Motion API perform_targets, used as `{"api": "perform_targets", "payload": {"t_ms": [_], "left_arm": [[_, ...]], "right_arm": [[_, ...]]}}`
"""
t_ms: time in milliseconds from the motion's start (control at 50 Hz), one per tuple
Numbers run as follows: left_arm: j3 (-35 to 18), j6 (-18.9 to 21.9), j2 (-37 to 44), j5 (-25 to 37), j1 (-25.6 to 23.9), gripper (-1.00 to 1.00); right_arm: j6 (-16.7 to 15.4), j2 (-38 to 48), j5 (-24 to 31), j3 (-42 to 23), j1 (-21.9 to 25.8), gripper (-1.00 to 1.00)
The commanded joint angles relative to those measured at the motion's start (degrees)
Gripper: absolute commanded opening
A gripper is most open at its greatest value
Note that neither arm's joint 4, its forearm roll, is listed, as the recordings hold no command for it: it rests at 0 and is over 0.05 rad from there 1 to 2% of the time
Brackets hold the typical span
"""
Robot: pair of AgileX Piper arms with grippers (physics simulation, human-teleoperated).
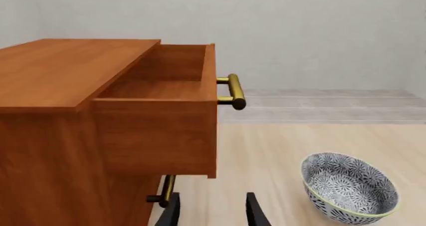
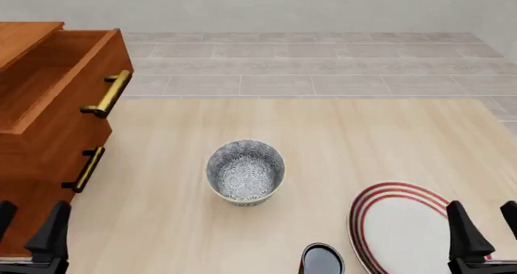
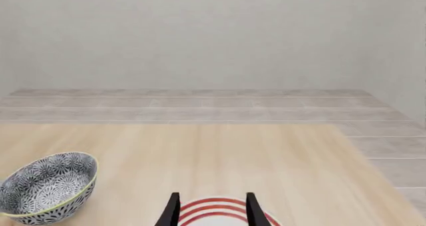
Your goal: Put the ketchup in the top drawer of the cabinet.
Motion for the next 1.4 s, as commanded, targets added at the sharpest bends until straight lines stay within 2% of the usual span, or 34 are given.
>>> {"api": "perform_targets", "payload": {"t_ms": [20,100,120,140,200,240,320,340,580,620,680,740,760,800,840,900,1000,1020,1040,1080,1120,1240,1400], "left_arm": [[-1.65,-1.14,0.31,1.99,-0.67,1.0],[-1.59,-0.75,0.05,2.16,-1.67,1.0],[-1.78,-0.22,-0.05,2.17,-1.88,1.0],[-2.36,0.36,-0.16,2.26,-3.18,1.0],[-2.82,0.56,-0.15,3.22,-4.79,1.0],[-3.44,0.63,-0.2,4.11,-5.86,1.0],[-4.37,0.07,-0.22,5.74,-7.9,1.0],[-4.92,-0.21,-0.22,7.09,-9.96,1.0],[-9.9,0.19,-0.24,13.63,-18.68,1.0],[-11.88,0.6,-0.24,16.3,-21.5,1.0],[-14.0,4.01,-0.24,19.18,-26.2,1.0],[-15.27,2.76,-0.19,21.81,-30.76,1.0],[-15.27,2.76,-0.19,21.81,-30.76,1.0],[-14.92,4.2,0.87,20.93,-32.9,1.0],[-14.02,3.89,6.64,17.29,-36.31,1.0],[-13.09,7.62,12.55,12.23,-40.16,1.0],[-12.66,7.34,21.44,6.76,-39.34,1.0],[-11.96,7.45,28.5,2.58,-41.82,1.0],[-11.9,7.61,29.38,1.68,-42.57,1.0],[-12.82,7.3,29.52,1.24,-44.33,1.0],[-14.28,3.68,32.55,0.61,-46.23,1.0],[-15.74,4.26,36.05,-1.08,-48.19,1.0],[-17.55,1.51,42.3,-3.09,-51.99,1.0]], "right_arm": [[-4.06,-0.07,0.08,-0.99,-0.85,1.0],[-3.0,0.01,0.94,-2.78,-0.17,1.0],[-3.78,0.04,1.45,-3.15,0.07,1.0],[-6.42,-0.02,1.72,-3.88,1.39,1.0],[-4.72,-0.04,2.63,-5.31,1.64,1.0],[-5.61,-0.04,2.8,-5.59,1.98,1.0],[-4.87,-0.05,2.85,-5.78,2.07,1.0],[-4.52,-0.06,2.8,-5.79,1.87,1.0],[-4.32,-0.06,2.84,-5.65,1.46,1.0],[-4.27,-0.06,2.94,-5.8,1.53,1.0],[-4.29,-0.07,3.29,-6.3,1.61,1.0],[-4.21,-0.07,3.4,-6.47,1.72,1.0],[-4.21,-0.07,3.4,-6.47,1.72,1.0],[-4.1,-0.07,3.51,-6.58,1.88,1.0],[-4.12,-0.07,3.46,-6.52,2.12,1.0],[-4.09,-0.07,3.35,-6.5,2.34,1.0],[-3.85,-0.08,3.52,-6.82,2.03,1.0],[-3.87,-0.08,3.3,-6.61,1.99,1.0],[-3.54,-0.08,3.26,-6.61,1.95,1.0],[-2.57,-0.08,3.18,-6.75,1.72,1.0],[-2.95,-0.08,3.24,-6.73,1.9,1.0],[-2.74,-0.09,3.1,-6.66,1.95,1.0],[-2.79,-0.08,3.07,-6.56,1.95,1.0]]}}
